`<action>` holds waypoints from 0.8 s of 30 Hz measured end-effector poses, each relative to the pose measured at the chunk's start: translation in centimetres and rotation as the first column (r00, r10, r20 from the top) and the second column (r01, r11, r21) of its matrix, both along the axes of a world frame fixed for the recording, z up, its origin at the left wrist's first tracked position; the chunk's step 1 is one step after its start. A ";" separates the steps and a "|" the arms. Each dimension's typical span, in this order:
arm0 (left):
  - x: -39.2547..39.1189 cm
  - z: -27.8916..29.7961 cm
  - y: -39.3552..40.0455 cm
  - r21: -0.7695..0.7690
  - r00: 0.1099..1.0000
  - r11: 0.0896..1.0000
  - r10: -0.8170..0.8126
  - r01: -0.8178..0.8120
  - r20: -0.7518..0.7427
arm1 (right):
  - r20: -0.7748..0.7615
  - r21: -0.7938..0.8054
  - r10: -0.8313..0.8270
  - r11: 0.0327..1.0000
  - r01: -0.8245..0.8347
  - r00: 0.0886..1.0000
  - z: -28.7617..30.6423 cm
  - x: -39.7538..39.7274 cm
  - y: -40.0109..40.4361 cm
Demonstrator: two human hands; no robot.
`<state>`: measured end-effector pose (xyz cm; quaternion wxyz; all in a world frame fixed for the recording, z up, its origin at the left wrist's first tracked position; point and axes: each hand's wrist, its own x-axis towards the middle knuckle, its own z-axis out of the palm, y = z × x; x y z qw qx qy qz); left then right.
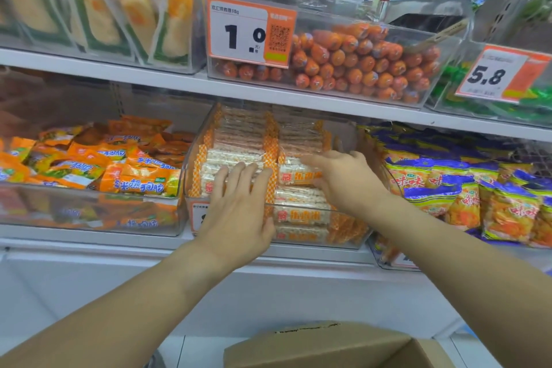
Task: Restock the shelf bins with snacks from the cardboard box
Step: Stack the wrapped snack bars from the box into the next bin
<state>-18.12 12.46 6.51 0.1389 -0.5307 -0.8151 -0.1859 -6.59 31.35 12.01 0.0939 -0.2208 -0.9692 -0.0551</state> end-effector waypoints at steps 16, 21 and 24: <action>0.0 -0.4 0.6 0.039 0.999 0.999 0.034 -0.032 -0.034 | -0.291 -0.304 -0.124 0.952 0.031 0.949 -2.1 -1.0 -1.2; 0.1 -0.2 0.7 0.044 0.999 0.998 0.035 -0.034 -0.037 | -0.325 -0.466 -0.352 0.867 0.175 0.878 -1.7 -0.6 -1.3; 0.1 -0.4 0.6 0.043 0.999 0.998 0.039 -0.037 -0.038 | -0.318 -0.445 -0.296 0.886 0.134 0.901 -1.8 -0.8 -1.5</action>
